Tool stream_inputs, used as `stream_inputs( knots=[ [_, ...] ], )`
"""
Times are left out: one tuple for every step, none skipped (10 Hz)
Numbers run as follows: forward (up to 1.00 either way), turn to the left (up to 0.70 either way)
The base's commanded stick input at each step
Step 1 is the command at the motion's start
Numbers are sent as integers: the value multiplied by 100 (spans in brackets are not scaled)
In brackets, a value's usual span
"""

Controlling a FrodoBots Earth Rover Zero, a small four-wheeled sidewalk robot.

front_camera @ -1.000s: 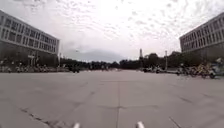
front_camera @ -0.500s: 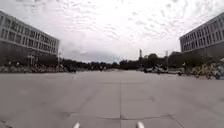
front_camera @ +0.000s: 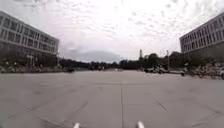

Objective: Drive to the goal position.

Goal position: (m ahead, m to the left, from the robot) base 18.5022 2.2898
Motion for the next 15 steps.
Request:
stream_inputs(
  knots=[
    [70, -13],
    [70, -14],
    [70, -14],
    [70, -14],
    [70, -14],
    [70, -14],
    [70, -14],
    [70, -12],
    [70, -8],
    [70, -4],
    [70, -1],
    [70, 0],
    [70, 0],
    [70, 0],
    [70, 0]
  ],
)
